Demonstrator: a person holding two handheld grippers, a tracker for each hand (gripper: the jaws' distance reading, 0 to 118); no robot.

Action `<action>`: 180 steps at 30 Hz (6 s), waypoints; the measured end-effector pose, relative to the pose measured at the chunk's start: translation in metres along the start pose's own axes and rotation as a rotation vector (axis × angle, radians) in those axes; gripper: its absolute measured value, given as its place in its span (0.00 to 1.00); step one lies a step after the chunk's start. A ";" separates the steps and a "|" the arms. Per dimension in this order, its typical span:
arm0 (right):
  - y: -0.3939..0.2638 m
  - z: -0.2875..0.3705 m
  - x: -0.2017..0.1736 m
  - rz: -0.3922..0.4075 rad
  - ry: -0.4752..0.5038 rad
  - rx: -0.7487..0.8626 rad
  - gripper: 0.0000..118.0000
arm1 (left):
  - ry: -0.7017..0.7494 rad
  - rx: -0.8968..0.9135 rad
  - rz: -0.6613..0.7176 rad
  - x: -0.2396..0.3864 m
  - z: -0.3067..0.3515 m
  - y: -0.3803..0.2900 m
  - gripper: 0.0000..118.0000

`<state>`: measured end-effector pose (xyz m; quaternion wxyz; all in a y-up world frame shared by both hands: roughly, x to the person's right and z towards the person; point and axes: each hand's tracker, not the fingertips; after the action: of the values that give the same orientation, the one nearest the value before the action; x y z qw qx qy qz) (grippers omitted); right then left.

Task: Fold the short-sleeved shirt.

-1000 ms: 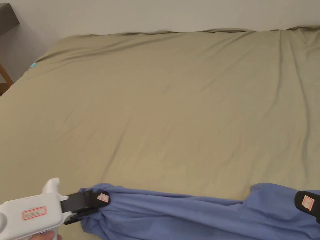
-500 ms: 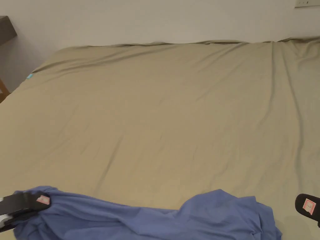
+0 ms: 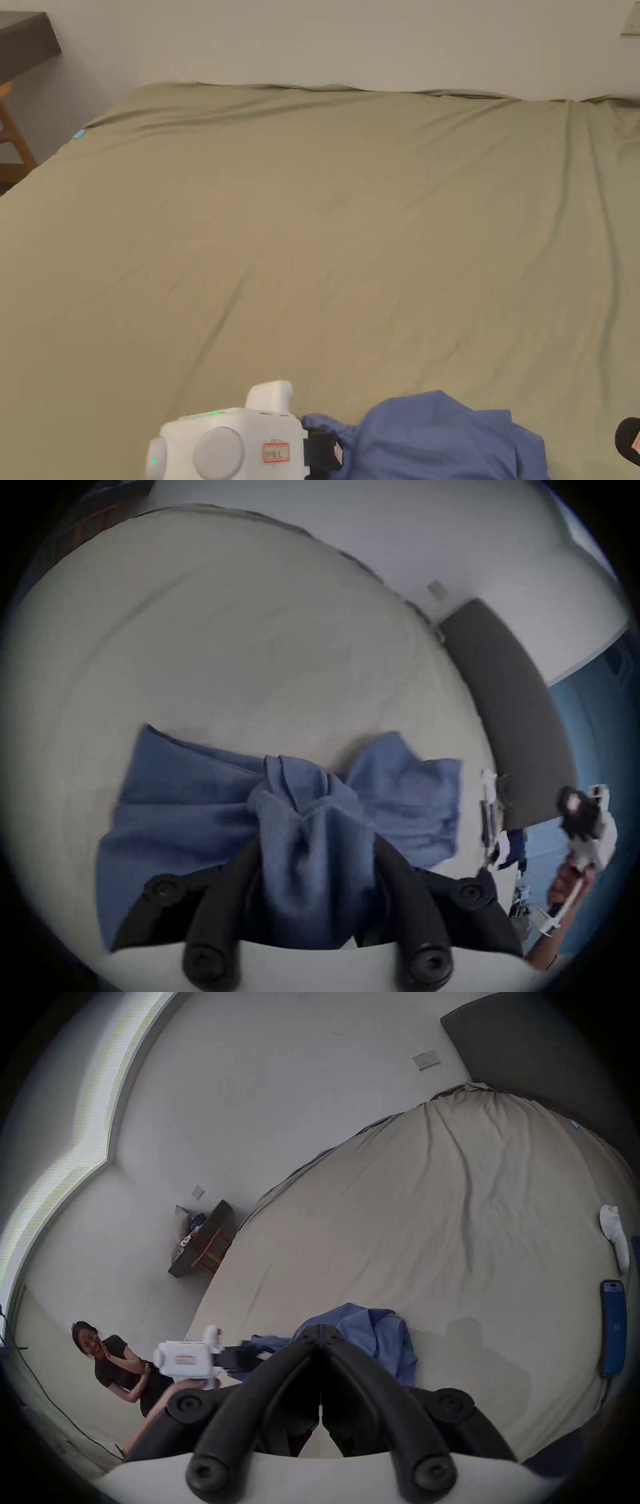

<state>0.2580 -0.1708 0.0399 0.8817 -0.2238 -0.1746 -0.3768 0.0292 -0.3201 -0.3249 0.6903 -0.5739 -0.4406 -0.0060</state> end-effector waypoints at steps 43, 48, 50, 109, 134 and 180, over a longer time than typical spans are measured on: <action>0.006 -0.001 -0.030 0.089 0.141 -0.024 0.02 | -0.264 0.195 -0.086 0.015 0.069 -0.002 0.00; 0.007 -0.009 -0.028 0.067 0.147 -0.040 0.02 | 0.092 0.043 -0.155 -0.065 0.085 0.004 0.65; 0.005 -0.011 -0.029 0.061 0.150 -0.044 0.02 | 0.152 -0.014 -0.092 -0.090 0.080 -0.005 1.00; -0.001 -0.017 -0.031 0.026 0.105 -0.105 0.02 | 0.015 0.008 -0.213 0.065 -0.013 -0.042 0.15; 0.001 -0.008 -0.049 0.083 0.146 -0.113 0.02 | -0.090 -0.041 -0.294 0.129 -0.070 -0.046 0.00; -0.070 -0.208 0.056 -0.172 0.185 -0.539 0.02 | -0.070 0.043 -0.081 0.004 0.031 -0.006 0.36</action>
<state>0.2718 -0.3558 -0.0897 0.7675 -0.3992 -0.0055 -0.5016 0.0096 -0.2952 -0.3187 0.6858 -0.5404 -0.4874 -0.0046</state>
